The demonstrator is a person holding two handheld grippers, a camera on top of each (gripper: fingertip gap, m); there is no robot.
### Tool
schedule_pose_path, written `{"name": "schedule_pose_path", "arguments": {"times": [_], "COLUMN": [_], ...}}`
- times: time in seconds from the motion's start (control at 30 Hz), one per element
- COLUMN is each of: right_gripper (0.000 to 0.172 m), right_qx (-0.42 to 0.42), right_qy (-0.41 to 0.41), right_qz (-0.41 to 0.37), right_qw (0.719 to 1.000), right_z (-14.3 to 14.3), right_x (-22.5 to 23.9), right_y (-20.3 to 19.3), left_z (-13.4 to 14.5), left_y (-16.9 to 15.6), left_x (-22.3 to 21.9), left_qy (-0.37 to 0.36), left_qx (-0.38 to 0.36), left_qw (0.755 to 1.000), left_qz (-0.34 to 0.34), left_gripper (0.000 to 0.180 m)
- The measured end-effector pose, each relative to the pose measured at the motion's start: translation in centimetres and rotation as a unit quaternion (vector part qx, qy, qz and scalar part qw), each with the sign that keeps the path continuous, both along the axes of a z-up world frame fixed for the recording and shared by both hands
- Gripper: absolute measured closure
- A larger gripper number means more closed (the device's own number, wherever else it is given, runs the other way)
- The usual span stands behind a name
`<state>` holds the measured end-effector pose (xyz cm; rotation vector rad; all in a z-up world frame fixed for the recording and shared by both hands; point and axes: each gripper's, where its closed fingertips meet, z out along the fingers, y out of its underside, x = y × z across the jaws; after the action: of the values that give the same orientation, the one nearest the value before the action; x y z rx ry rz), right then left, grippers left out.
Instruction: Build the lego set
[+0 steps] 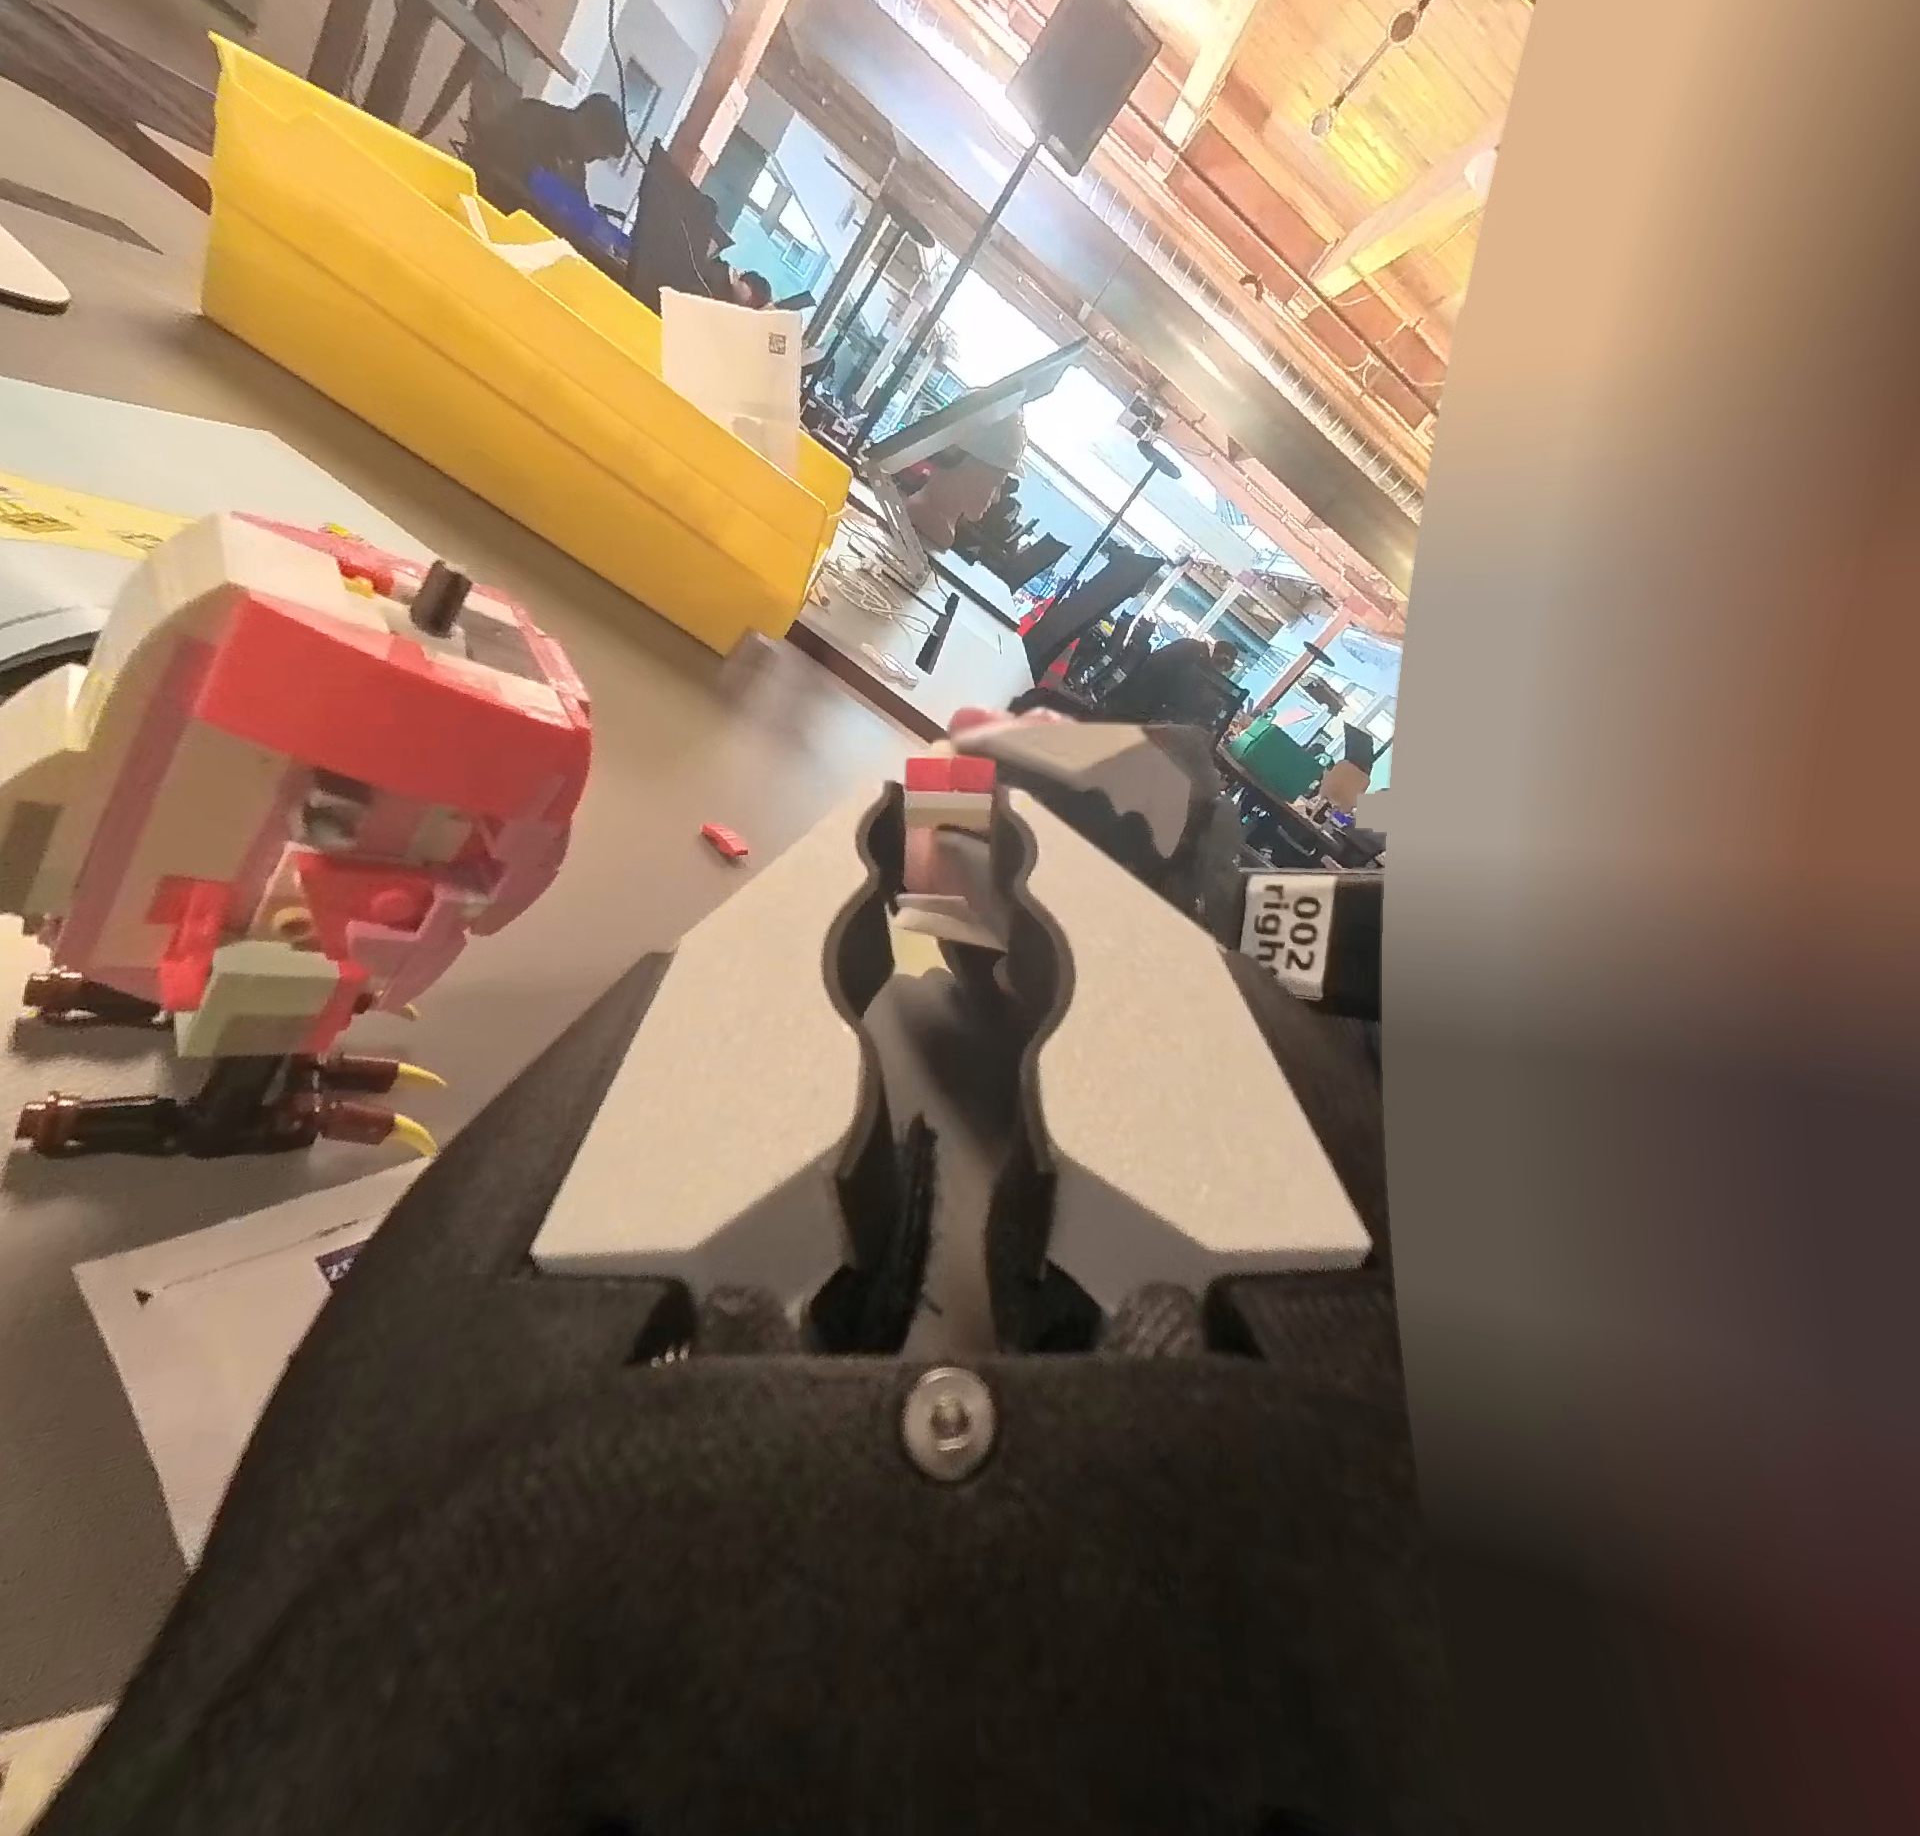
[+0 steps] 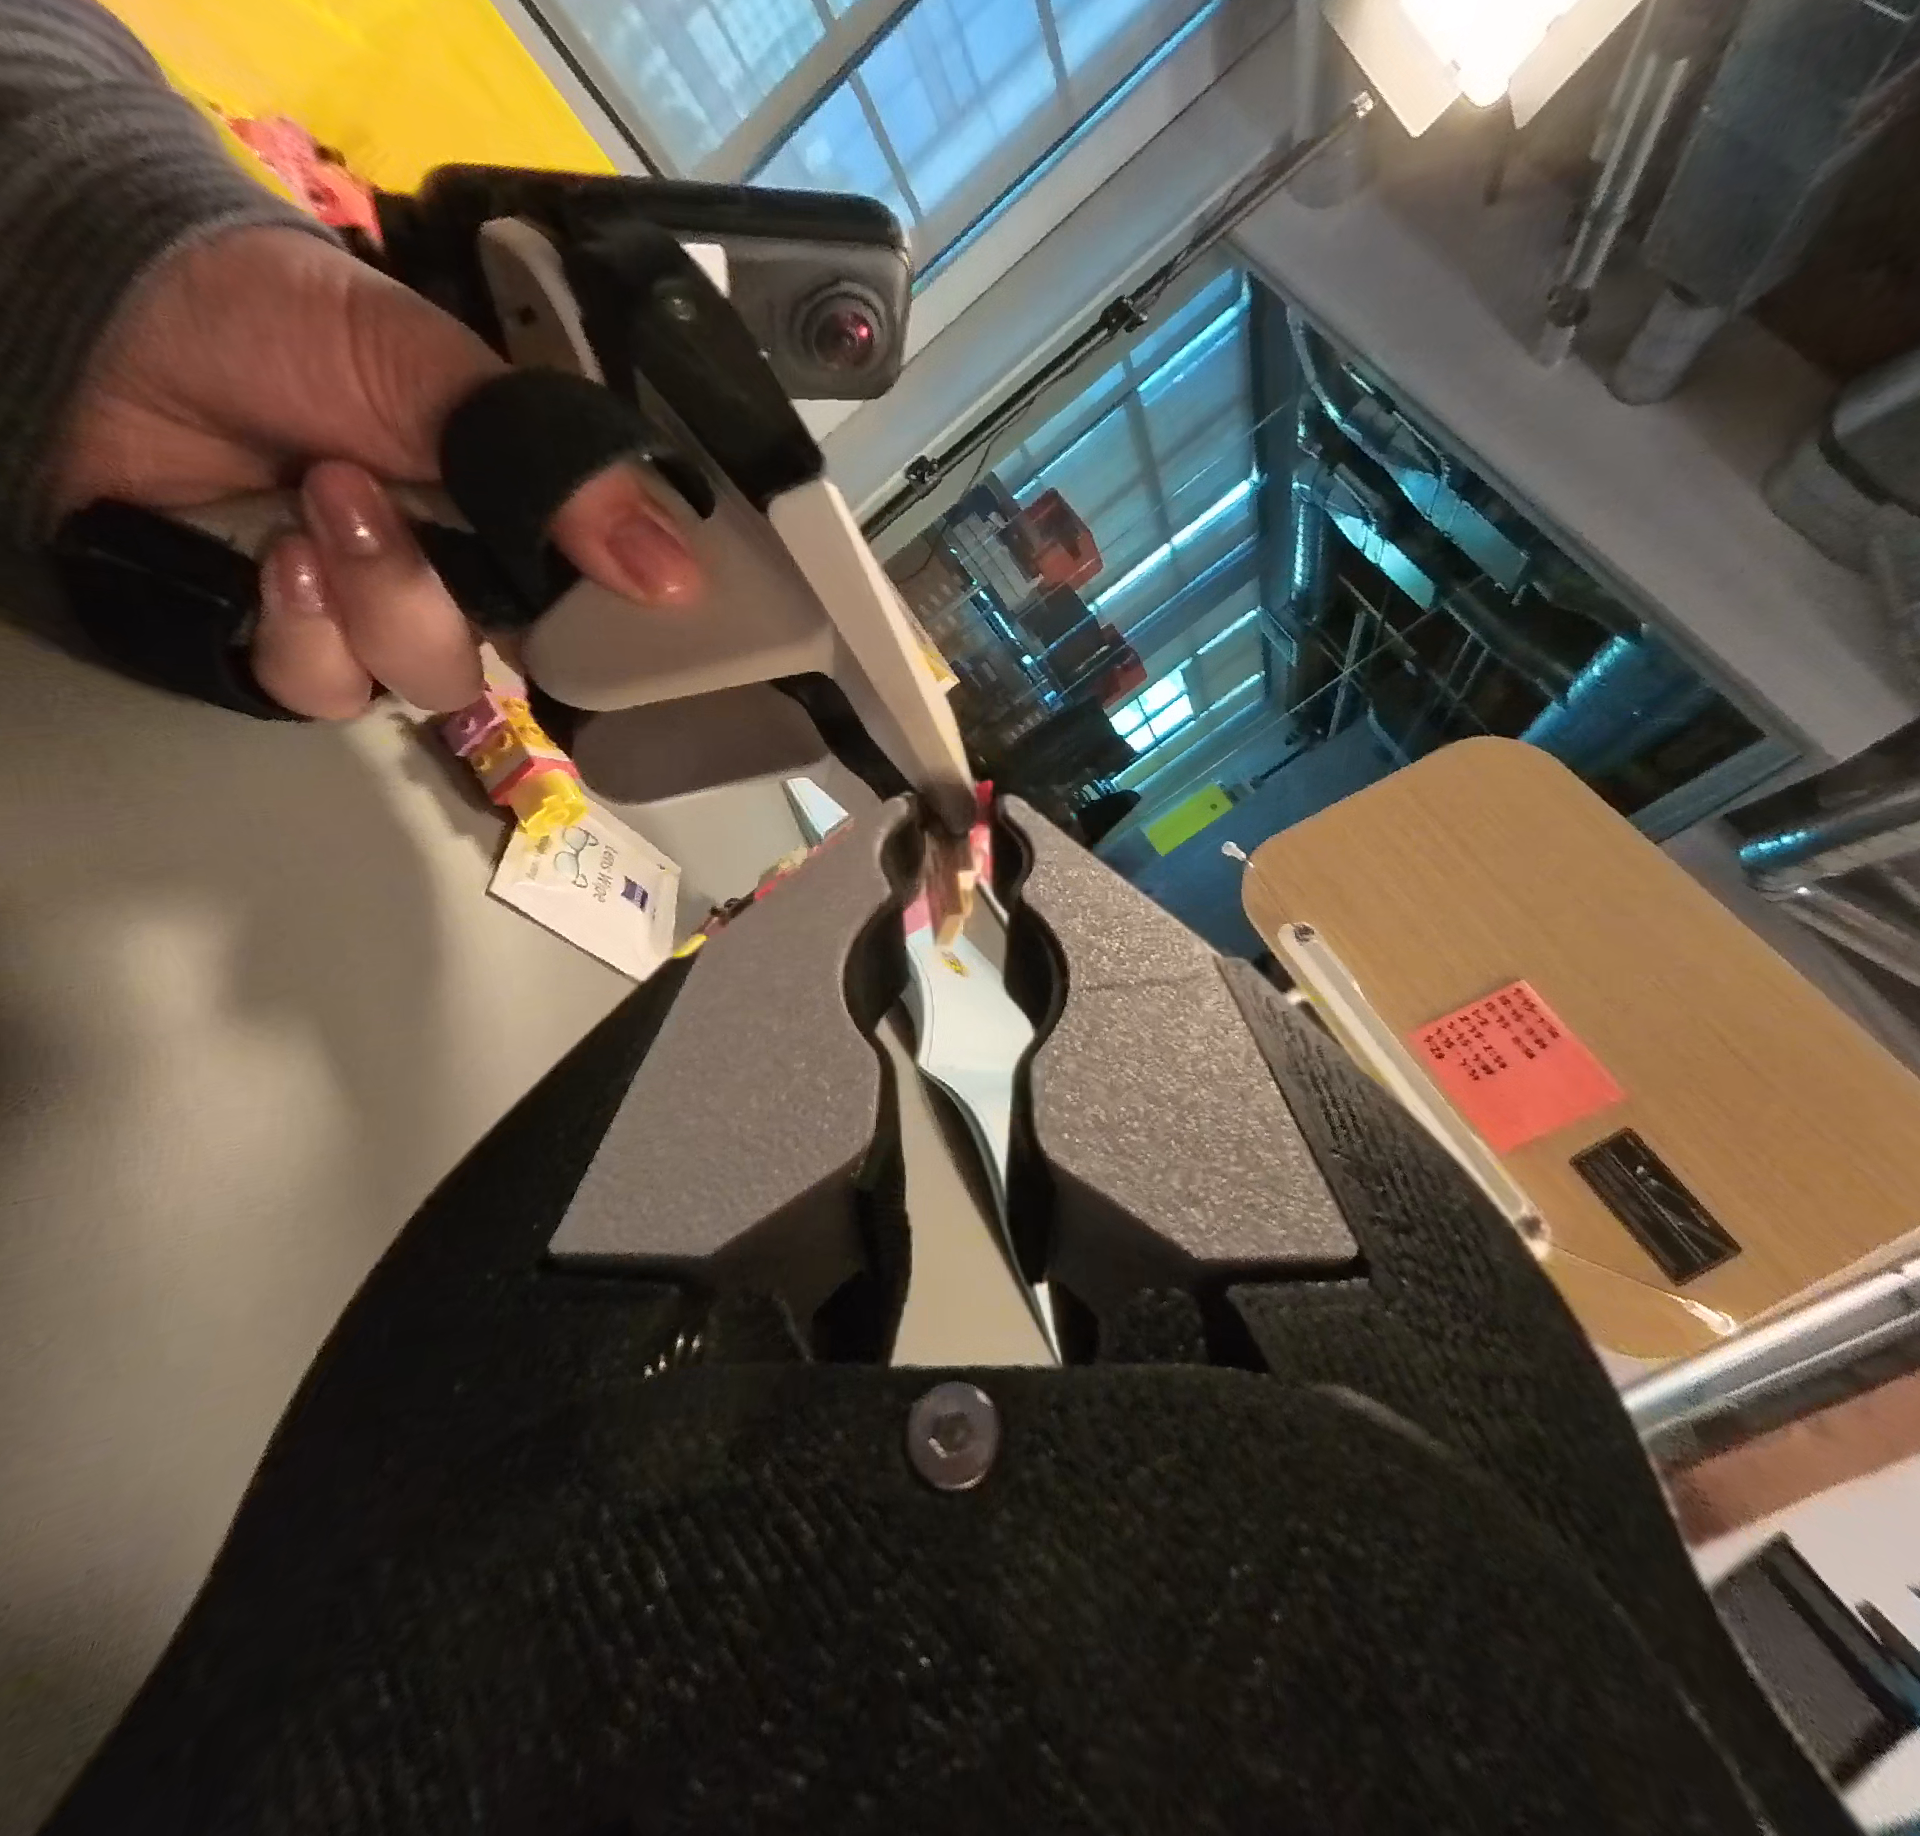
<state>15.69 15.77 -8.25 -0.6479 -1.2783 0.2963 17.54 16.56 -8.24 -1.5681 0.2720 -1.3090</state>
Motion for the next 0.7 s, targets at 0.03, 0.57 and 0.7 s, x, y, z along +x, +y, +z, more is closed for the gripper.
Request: {"name": "schedule_pose_path", "arguments": {"times": [0.03, 0.57, 0.7], "right_gripper": [0.162, 0.163, 0.163], "right_qx": [0.001, -0.050, -0.069], "right_qy": [-0.002, -0.008, -0.003], "right_qz": [0.001, 0.022, 0.049], "right_qw": [1.000, 0.998, 0.996], "right_z": [-0.05, 0.49, 0.57], "right_x": [0.02, 0.11, 0.17], "right_y": [-0.02, -0.21, -0.43], "left_z": [-0.01, 0.33, 0.30], "left_y": [-0.04, -0.50, -0.71], "left_x": [0.03, 0.24, 0.41], "left_qy": [-0.001, -0.004, -0.012], "left_qx": [-0.001, 0.012, 0.001], "left_qw": [1.000, 1.000, 0.999], "left_qz": [-0.003, -0.014, -0.033], "left_gripper": [0.166, 0.166, 0.165]}}
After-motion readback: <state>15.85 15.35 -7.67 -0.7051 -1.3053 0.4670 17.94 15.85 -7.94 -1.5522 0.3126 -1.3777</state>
